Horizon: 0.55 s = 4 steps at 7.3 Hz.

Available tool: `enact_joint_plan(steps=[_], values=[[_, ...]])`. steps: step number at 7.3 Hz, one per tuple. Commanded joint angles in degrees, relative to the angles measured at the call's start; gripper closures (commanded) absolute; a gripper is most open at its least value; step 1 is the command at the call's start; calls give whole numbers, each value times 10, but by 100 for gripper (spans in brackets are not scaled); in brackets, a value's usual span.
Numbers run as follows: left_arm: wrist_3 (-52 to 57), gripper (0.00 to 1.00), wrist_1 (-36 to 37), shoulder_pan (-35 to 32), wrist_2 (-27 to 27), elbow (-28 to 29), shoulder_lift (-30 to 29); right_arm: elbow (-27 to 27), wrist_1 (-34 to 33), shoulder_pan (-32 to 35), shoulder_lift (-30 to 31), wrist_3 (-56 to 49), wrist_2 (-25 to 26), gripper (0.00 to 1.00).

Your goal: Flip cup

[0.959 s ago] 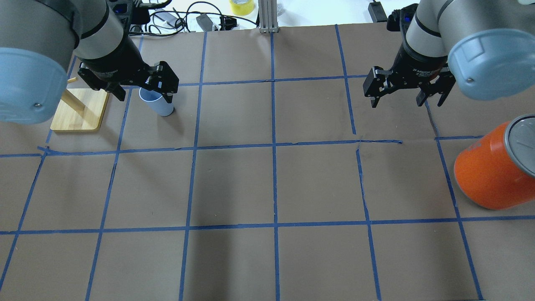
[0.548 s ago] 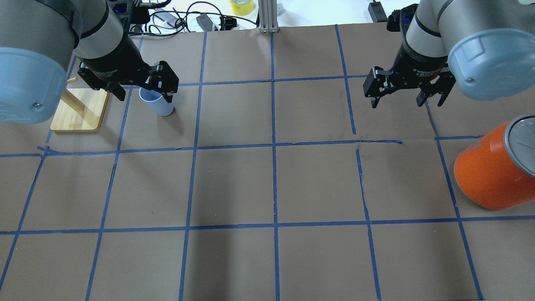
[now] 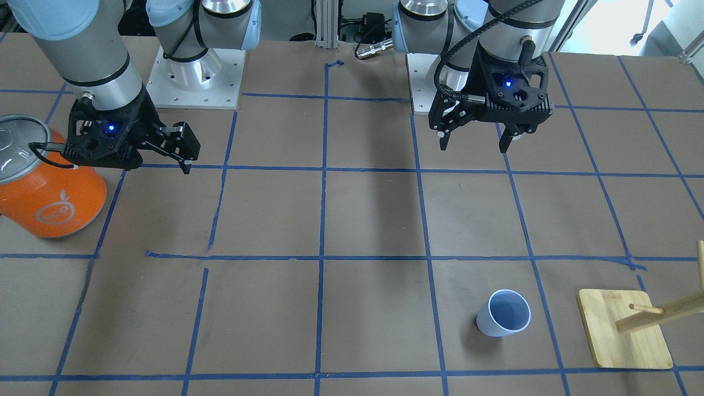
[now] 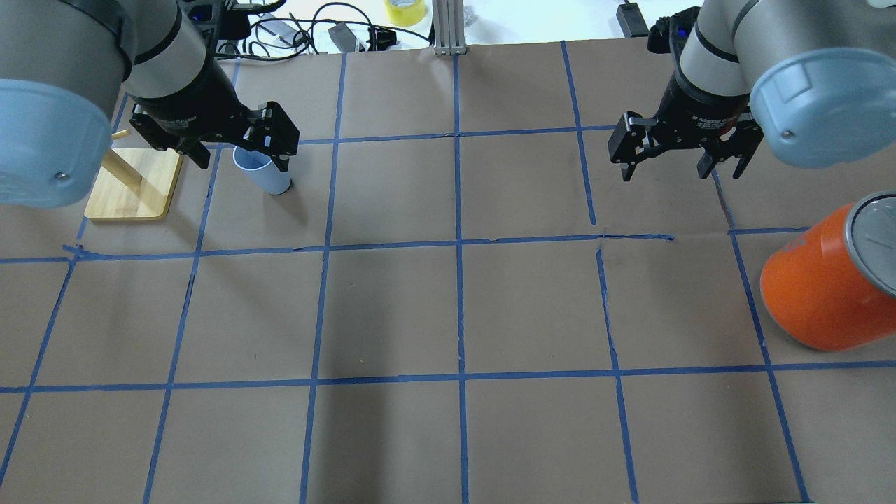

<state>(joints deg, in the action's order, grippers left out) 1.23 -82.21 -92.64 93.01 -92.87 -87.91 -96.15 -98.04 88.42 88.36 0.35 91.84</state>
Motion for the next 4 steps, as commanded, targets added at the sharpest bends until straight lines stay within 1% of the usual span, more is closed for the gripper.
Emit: enact_joint_plan(steps=[1,4], values=[[0,0,0,0,0,1,-1,0,2,0,0,0,0,0],[-1,0,0,0,-2,1,-2,0,0,0,0,0,-1,0]])
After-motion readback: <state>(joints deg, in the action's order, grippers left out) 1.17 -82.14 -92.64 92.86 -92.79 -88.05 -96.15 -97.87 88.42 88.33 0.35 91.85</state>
